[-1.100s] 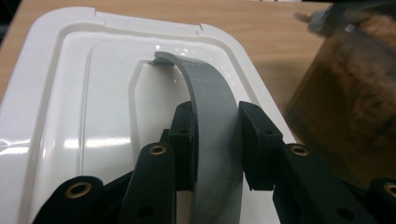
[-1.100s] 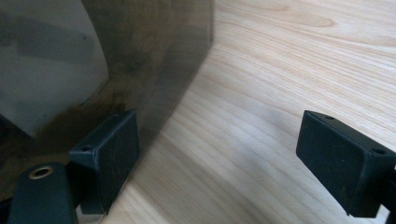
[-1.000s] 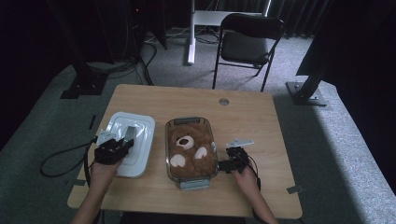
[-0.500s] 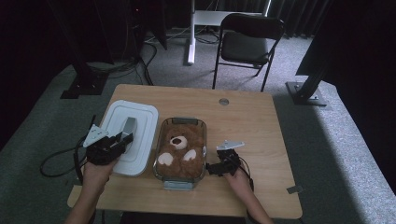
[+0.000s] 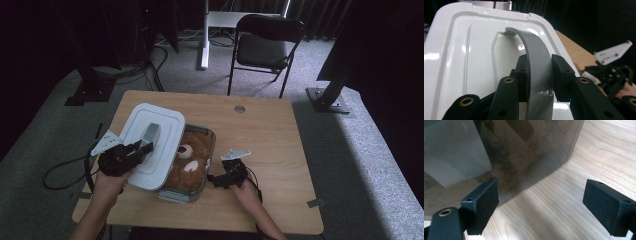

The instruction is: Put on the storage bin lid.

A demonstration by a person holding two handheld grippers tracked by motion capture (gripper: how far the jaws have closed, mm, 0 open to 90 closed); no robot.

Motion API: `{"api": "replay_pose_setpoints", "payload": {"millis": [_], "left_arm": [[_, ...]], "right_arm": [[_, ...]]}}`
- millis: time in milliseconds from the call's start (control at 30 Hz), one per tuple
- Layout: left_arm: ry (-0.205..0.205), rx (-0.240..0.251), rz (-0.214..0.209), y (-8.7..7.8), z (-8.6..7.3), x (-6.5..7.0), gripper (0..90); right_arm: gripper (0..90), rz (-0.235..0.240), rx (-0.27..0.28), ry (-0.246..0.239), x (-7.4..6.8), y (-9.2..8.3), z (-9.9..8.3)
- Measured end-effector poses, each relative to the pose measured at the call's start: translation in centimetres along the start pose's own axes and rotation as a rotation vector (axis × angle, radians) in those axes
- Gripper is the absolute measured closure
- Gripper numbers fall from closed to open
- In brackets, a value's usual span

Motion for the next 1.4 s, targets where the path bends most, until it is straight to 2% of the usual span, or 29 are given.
{"api": "replay_pose_setpoints", "payload": {"millis": [133,300,400,500,567,667,767,867,967,1200,1267,1400], "left_arm": [[0.019,-0.023,-0.020,0.9,-0.1,0.6,70.3],[0.031,-0.043,-0.044,1.7,-0.2,1.2,70.2],[0.030,-0.052,-0.047,2.0,-0.3,1.2,70.3],[0.036,-0.066,-0.049,2.3,-0.4,1.1,70.2],[0.043,-0.074,-0.052,2.4,-0.5,1.1,70.3],[0.055,-0.088,-0.059,2.7,-0.5,1.0,70.3],[0.014,-0.099,-0.075,3.2,-0.7,0.9,70.3],[0.013,-0.106,-0.090,3.8,-0.8,1.2,70.2],[0.006,-0.117,-0.094,4.7,-0.8,1.2,70.2],[-0.006,-0.163,-0.090,6.2,-1.5,0.7,70.3],[-0.017,-0.178,-0.101,6.4,-1.8,0.5,70.2],[-0.042,-0.176,-0.085,6.5,-2.1,0.0,70.1]], "right_arm": [[12.3,0.011,0.002,-0.001,-0.9,0.5,0.5],[12.0,0.026,0.001,-0.037,-2.2,1.2,1.4],[12.0,0.026,0.011,-0.027,-2.9,1.5,2.1],[11.9,0.037,0.000,-0.065,-4.0,2.1,2.5],[11.9,0.027,-0.005,-0.087,-4.2,2.2,2.5],[11.9,0.005,-0.007,-0.066,-3.0,2.0,2.1],[12.0,-0.014,-0.010,-0.022,-1.4,1.5,1.5],[11.9,-0.030,-0.010,0.012,0.0,1.1,1.0],[12.0,-0.046,-0.008,0.027,1.0,0.7,0.7],[11.9,-0.057,-0.005,0.043,1.8,0.4,0.5],[12.0,-0.055,-0.007,0.046,1.9,0.5,0.5],[12.0,-0.055,-0.009,0.045,1.9,0.5,0.4]]}}
Point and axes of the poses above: each handheld gripper's, and its own axes: y roughly forward along the jaws, z roughly out of its top, x roughly to its right, the point moved 8 cm from there along y, roughly forward along the jaws, and after that the axes turned 12 degrees about -z, right-handed, at the moved point
